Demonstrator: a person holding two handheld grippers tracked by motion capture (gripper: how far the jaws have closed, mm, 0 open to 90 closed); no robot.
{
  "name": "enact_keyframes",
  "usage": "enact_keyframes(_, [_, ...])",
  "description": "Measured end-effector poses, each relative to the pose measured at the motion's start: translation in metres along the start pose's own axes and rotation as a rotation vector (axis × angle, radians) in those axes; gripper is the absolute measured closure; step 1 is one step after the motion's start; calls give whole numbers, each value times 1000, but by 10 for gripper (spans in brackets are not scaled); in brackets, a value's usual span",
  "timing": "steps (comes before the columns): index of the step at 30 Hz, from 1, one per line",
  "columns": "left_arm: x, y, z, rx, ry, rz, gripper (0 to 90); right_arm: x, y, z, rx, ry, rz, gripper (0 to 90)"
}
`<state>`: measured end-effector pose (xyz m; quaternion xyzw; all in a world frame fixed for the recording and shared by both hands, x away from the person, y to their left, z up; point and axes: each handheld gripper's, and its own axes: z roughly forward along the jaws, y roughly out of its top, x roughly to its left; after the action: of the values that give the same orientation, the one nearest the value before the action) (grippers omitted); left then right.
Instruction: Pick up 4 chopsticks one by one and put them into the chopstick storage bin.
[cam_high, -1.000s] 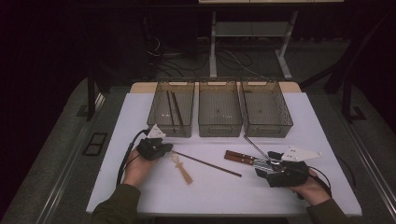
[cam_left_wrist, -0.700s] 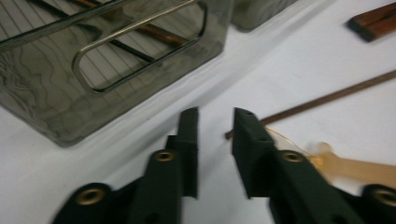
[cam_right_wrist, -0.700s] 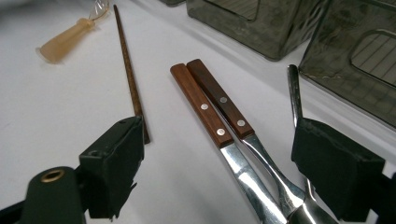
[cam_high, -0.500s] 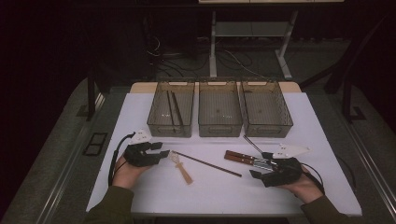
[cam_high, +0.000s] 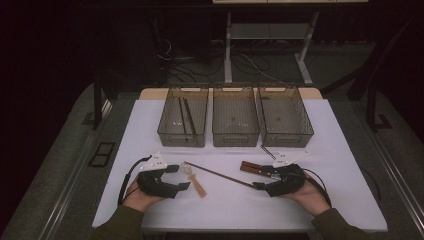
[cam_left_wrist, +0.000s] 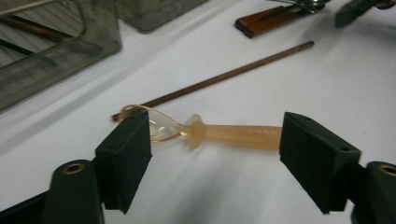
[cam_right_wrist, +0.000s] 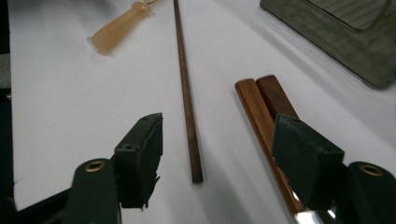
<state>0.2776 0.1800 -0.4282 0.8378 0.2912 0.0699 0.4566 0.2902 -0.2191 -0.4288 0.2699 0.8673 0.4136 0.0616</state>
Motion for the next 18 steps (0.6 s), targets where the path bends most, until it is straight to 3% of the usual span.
enact_keyframes(8, [-9,-2,9,5,-30,32,91,1,16,22,19,42,-29,489])
enact_keyframes(12, [-9,-3,12,8,-49,28,24,2,20,32,36,59,-39,550])
enact_keyframes(18, [-11,-3,14,3,-63,39,0,5,24,45,61,82,-63,663])
